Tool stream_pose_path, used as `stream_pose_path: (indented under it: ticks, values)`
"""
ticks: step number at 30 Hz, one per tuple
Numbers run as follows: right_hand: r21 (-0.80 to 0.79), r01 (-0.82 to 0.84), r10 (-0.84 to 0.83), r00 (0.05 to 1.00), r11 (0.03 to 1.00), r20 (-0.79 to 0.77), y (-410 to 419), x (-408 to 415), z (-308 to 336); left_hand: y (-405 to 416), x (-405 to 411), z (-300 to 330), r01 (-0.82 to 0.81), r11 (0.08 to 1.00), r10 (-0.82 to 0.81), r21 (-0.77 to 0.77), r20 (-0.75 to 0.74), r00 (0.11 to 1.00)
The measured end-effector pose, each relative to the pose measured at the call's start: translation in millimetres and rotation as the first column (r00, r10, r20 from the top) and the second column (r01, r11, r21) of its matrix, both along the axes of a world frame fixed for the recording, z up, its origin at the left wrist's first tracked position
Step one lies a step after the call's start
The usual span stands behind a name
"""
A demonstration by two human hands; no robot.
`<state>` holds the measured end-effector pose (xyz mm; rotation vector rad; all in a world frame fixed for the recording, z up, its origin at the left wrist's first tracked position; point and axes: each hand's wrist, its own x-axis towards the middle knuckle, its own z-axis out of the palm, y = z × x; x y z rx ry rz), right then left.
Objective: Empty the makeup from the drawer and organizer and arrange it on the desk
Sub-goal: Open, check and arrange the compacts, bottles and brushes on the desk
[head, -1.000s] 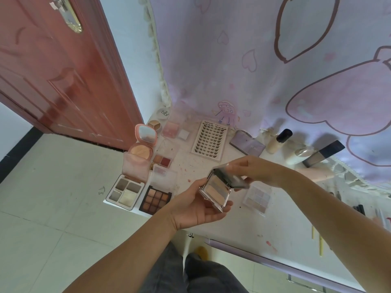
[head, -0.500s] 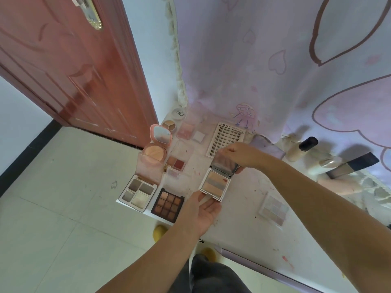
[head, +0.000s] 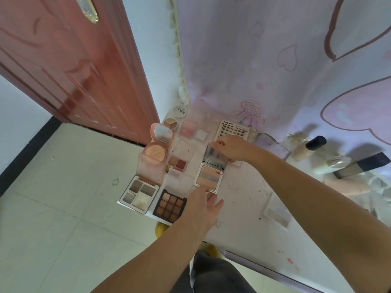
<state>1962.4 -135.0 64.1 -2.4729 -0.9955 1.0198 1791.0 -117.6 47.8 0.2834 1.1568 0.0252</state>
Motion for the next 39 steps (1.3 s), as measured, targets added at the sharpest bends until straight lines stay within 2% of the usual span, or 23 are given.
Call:
stream_pose_path:
  ticks: [3,5,9,10,13,16,18,21,24,26,28,31,34,36,39]
  values:
    - [0.063,0.058,-0.068,0.983,0.996,0.173,-33,8,13,0,-6,-5,0.039,0.999,-0.038,0.035,-0.024,0.999]
    - [0.076,0.094,-0.105,0.982,0.993,0.157,-74,10,18,-8,-7,-8,0.098,0.995,-0.097,0.029,-0.022,0.995]
    - [-0.199,0.093,-0.076,0.993,0.976,0.090,-163,-13,-6,-45,1,-19,0.304,0.953,-0.304,0.010,-0.010,0.953]
    - [-0.218,0.108,-0.091,0.992,0.970,0.088,-179,-24,-14,-56,5,-21,0.352,0.936,-0.352,0.011,-0.003,0.936]
    - [-0.186,0.178,-0.152,0.977,0.966,0.147,-203,-57,-29,-80,18,-27,0.436,0.899,-0.437,0.039,0.015,0.899]
    - [-0.174,0.192,-0.133,0.943,0.966,0.305,-208,-77,-40,-92,28,-26,0.489,0.869,-0.492,0.072,0.027,0.870]
    - [-0.131,0.214,-0.162,0.931,0.968,0.327,-209,-81,-42,-93,31,-25,0.520,0.848,-0.523,0.102,0.010,0.852]
    - [0.009,0.271,-0.268,0.943,0.962,0.196,-209,-82,-30,-81,27,-22,0.542,0.836,-0.545,0.090,0.014,0.838]
    - [0.154,0.256,-0.267,0.962,0.954,0.052,-197,-87,-3,-67,14,-12,0.594,0.802,-0.566,-0.055,0.246,0.787]
    - [0.203,0.202,-0.216,0.975,0.958,0.048,-186,-92,11,-56,4,-7,0.641,0.765,-0.577,-0.064,0.374,0.726]
    - [0.232,0.155,-0.171,0.984,0.960,0.049,-176,-97,18,-48,-7,-4,0.616,0.784,-0.530,-0.083,0.427,0.732]
    - [0.248,0.123,-0.118,0.992,0.961,-0.034,-161,-97,18,-36,-25,-7,0.544,0.830,-0.446,-0.121,0.441,0.778]
    - [0.237,0.126,-0.080,0.978,0.963,-0.193,-147,-91,17,-23,-41,-10,0.508,0.845,-0.397,-0.165,0.442,0.804]
    - [0.216,0.151,-0.070,0.937,0.965,-0.342,-140,-82,17,-15,-52,-10,0.495,0.848,-0.378,-0.189,0.440,0.815]
    - [0.198,0.282,-0.139,0.836,0.939,-0.531,-128,-70,13,-9,-73,-16,0.465,0.861,-0.360,-0.208,0.396,0.844]
